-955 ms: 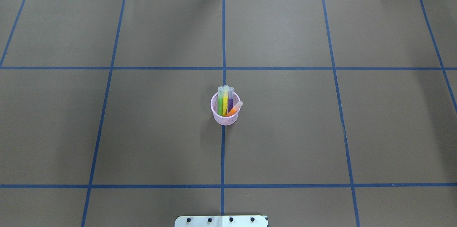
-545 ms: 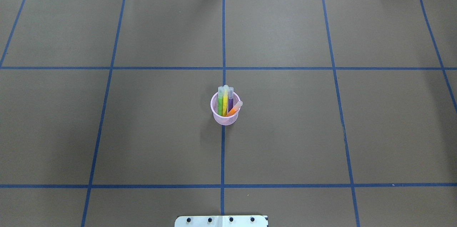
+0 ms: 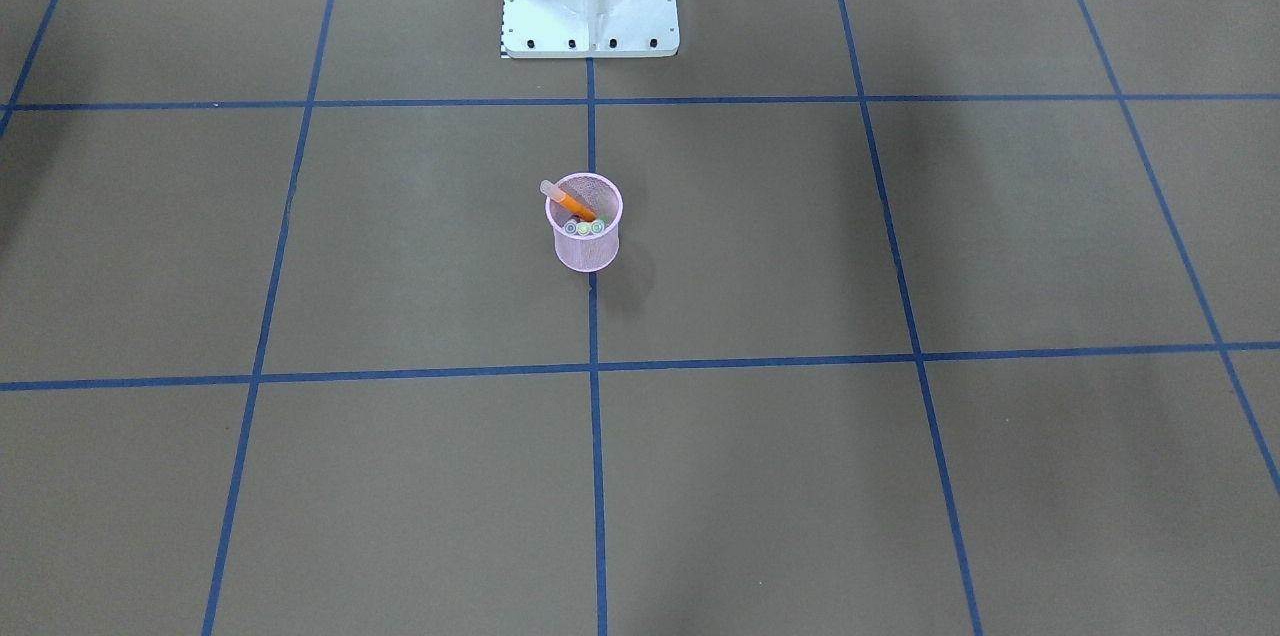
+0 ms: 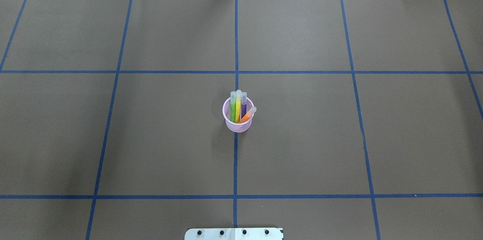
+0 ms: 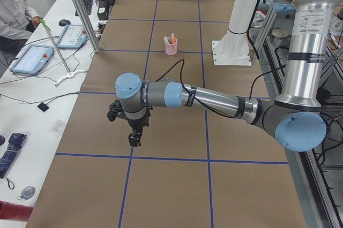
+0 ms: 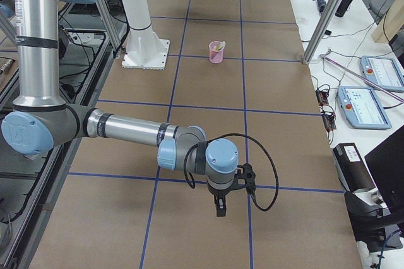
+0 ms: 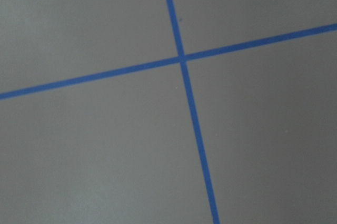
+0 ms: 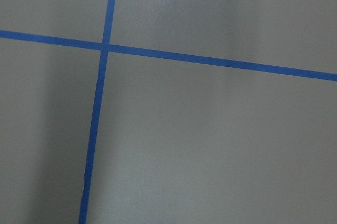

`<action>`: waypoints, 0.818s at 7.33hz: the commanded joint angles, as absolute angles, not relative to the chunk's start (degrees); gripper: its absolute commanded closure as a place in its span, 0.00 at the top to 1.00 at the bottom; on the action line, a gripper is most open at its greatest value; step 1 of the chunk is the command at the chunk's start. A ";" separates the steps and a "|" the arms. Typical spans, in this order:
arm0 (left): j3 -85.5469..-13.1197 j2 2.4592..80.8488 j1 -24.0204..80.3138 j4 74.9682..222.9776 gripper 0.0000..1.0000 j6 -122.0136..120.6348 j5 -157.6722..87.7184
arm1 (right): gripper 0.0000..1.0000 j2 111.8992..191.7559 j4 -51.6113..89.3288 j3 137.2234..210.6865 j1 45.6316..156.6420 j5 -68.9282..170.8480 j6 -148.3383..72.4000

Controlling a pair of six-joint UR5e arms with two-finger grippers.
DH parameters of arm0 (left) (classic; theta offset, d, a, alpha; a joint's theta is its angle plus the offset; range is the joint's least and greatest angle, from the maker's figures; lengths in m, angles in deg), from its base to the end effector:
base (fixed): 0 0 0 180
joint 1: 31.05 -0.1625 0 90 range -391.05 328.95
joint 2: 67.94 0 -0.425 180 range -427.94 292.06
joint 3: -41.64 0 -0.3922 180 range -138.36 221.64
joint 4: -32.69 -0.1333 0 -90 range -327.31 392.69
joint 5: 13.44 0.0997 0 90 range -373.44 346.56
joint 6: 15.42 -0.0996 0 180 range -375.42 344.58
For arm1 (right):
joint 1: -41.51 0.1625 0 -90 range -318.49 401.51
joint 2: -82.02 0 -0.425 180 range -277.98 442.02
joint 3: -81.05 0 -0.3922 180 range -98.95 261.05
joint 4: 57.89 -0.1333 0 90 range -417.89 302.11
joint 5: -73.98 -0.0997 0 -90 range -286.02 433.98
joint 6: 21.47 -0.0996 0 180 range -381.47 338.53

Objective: Collect pens into pen holder

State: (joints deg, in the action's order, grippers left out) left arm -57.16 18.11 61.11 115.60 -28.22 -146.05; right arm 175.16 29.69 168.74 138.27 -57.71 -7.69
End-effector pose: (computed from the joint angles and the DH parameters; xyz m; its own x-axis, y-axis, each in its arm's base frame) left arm -0.0831 -0.4555 0.6305 0.7246 0.1684 -0.6683 -0.1260 0.9857 0.1118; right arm 0.1211 -0.4517 0.7037 0.7442 -0.1169 0.6576 0.0615 0.9924 0.1069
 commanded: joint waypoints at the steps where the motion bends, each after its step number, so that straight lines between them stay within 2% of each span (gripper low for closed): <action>1: -58.46 16.88 62.03 116.37 1.00 -28.25 -146.07 | 1.00 175.35 29.56 168.68 138.19 -57.24 -7.58; 6: -58.65 15.55 61.94 116.28 1.00 -28.34 -145.46 | 1.00 176.33 29.21 170.61 138.27 -57.24 -7.40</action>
State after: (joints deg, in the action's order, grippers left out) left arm -58.50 15.55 62.02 116.27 -28.34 -145.58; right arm 176.28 29.22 170.65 138.27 -57.30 -6.96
